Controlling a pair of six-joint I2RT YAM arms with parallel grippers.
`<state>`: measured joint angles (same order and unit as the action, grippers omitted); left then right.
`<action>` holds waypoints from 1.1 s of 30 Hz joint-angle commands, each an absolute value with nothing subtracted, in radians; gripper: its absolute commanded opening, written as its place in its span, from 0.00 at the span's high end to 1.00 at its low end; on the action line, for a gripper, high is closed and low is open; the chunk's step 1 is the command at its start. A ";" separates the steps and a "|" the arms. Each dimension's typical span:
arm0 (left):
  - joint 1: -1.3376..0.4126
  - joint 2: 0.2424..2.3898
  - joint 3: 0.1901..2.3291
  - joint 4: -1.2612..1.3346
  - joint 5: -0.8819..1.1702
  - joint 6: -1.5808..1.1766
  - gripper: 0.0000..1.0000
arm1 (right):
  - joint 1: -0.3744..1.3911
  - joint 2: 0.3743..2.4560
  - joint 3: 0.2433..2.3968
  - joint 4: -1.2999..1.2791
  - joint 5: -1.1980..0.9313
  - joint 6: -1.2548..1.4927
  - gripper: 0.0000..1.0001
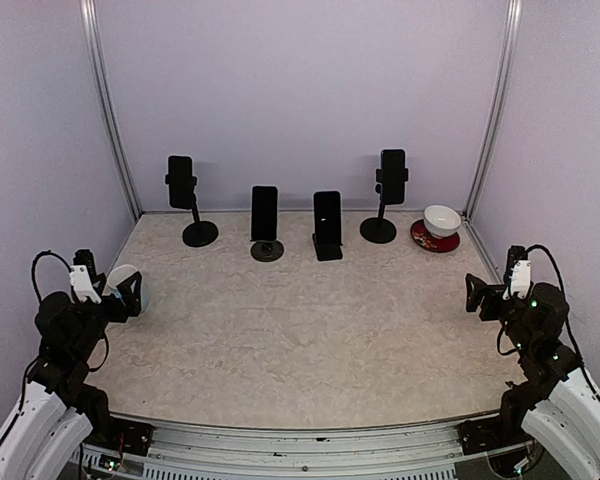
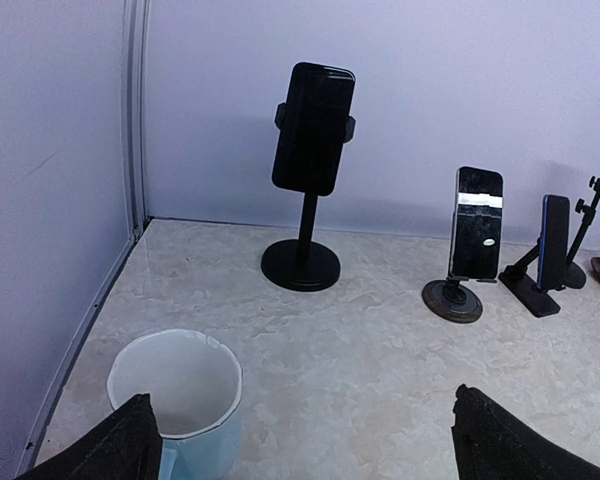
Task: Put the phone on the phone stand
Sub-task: Reset both arms
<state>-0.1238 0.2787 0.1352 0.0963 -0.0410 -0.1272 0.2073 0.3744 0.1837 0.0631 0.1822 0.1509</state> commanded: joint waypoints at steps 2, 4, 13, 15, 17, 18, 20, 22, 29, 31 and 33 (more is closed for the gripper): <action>-0.117 0.267 0.124 0.099 -0.035 -0.114 0.01 | 0.200 0.359 0.175 0.058 0.195 0.155 0.00; -0.118 0.262 0.123 0.097 -0.037 -0.113 0.01 | 0.200 0.360 0.175 0.059 0.190 0.154 0.00; -0.118 0.259 0.121 0.095 -0.039 -0.115 0.01 | 0.200 0.360 0.173 0.067 0.162 0.142 0.00; -0.117 0.259 0.122 0.095 -0.040 -0.115 0.01 | 0.201 0.365 0.174 0.069 0.158 0.141 0.00; -0.118 0.257 0.123 0.094 -0.039 -0.115 0.01 | 0.200 0.370 0.175 0.071 0.152 0.140 0.00; -0.117 0.255 0.122 0.094 -0.039 -0.115 0.01 | 0.200 0.374 0.176 0.073 0.153 0.140 0.00; -0.117 0.257 0.122 0.094 -0.040 -0.115 0.01 | 0.200 0.379 0.177 0.075 0.155 0.140 0.00; -0.117 0.257 0.122 0.094 -0.038 -0.114 0.01 | 0.200 0.386 0.178 0.076 0.154 0.140 0.00; -0.118 0.258 0.123 0.094 -0.040 -0.115 0.01 | 0.200 0.413 0.184 0.081 0.158 0.143 0.00; -0.118 0.254 0.122 0.094 -0.040 -0.115 0.01 | 0.200 0.413 0.184 0.081 0.159 0.143 0.00; -0.118 0.255 0.123 0.094 -0.042 -0.115 0.01 | 0.201 0.409 0.183 0.079 0.161 0.143 0.00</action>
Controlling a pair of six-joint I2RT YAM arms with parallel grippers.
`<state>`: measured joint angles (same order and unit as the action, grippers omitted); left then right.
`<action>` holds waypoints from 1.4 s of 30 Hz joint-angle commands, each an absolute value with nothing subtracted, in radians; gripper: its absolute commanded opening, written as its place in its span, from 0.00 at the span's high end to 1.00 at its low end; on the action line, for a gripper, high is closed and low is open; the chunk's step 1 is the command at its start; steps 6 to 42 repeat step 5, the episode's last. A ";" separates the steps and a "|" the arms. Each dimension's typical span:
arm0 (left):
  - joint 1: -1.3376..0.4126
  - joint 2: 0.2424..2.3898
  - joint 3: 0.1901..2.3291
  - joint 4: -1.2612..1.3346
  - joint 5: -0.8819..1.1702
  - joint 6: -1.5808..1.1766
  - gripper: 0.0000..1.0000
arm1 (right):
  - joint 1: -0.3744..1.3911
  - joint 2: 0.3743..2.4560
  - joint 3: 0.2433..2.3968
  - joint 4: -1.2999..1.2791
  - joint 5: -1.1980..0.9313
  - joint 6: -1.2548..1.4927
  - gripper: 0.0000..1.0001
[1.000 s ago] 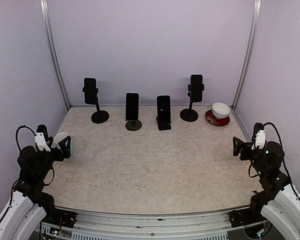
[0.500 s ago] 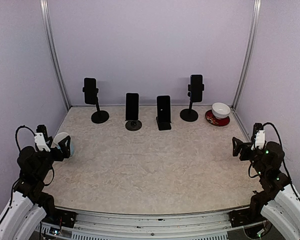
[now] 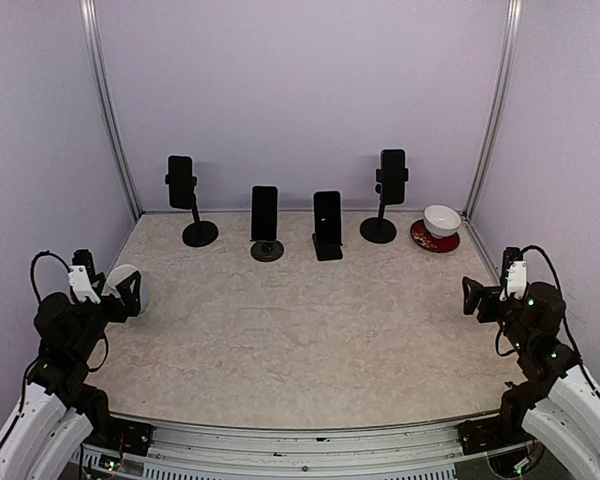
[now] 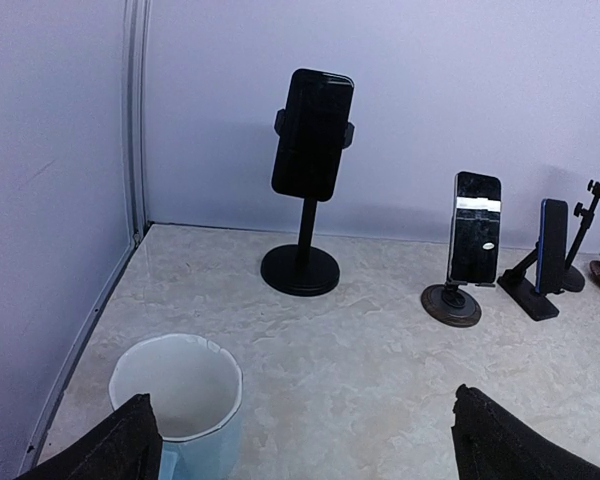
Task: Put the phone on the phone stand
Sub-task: Reset both arms
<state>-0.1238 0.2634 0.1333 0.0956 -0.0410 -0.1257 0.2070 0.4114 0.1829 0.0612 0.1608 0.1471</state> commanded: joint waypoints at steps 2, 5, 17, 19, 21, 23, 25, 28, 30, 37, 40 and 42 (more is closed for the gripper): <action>-0.117 0.256 0.121 0.094 -0.040 -0.115 0.01 | 0.200 0.405 0.183 0.079 0.158 0.142 0.00; -0.118 0.254 0.120 0.094 -0.040 -0.114 0.01 | 0.200 0.401 0.181 0.079 0.158 0.140 0.00; -0.118 0.254 0.120 0.094 -0.040 -0.114 0.01 | 0.200 0.401 0.181 0.079 0.158 0.140 0.00; -0.118 0.254 0.120 0.094 -0.040 -0.114 0.01 | 0.200 0.401 0.181 0.079 0.158 0.140 0.00; -0.118 0.254 0.120 0.094 -0.040 -0.114 0.01 | 0.200 0.401 0.181 0.079 0.158 0.140 0.00; -0.118 0.254 0.120 0.094 -0.040 -0.114 0.01 | 0.200 0.401 0.181 0.079 0.158 0.140 0.00; -0.118 0.254 0.120 0.094 -0.040 -0.114 0.01 | 0.200 0.401 0.181 0.079 0.158 0.140 0.00; -0.118 0.254 0.120 0.094 -0.040 -0.114 0.01 | 0.200 0.401 0.181 0.079 0.158 0.140 0.00; -0.118 0.254 0.120 0.094 -0.040 -0.114 0.01 | 0.200 0.401 0.181 0.079 0.158 0.140 0.00; -0.118 0.254 0.120 0.094 -0.040 -0.114 0.01 | 0.200 0.401 0.181 0.079 0.158 0.140 0.00; -0.118 0.254 0.120 0.094 -0.040 -0.114 0.01 | 0.200 0.401 0.181 0.079 0.158 0.140 0.00; -0.118 0.254 0.120 0.094 -0.040 -0.114 0.01 | 0.200 0.401 0.181 0.079 0.158 0.140 0.00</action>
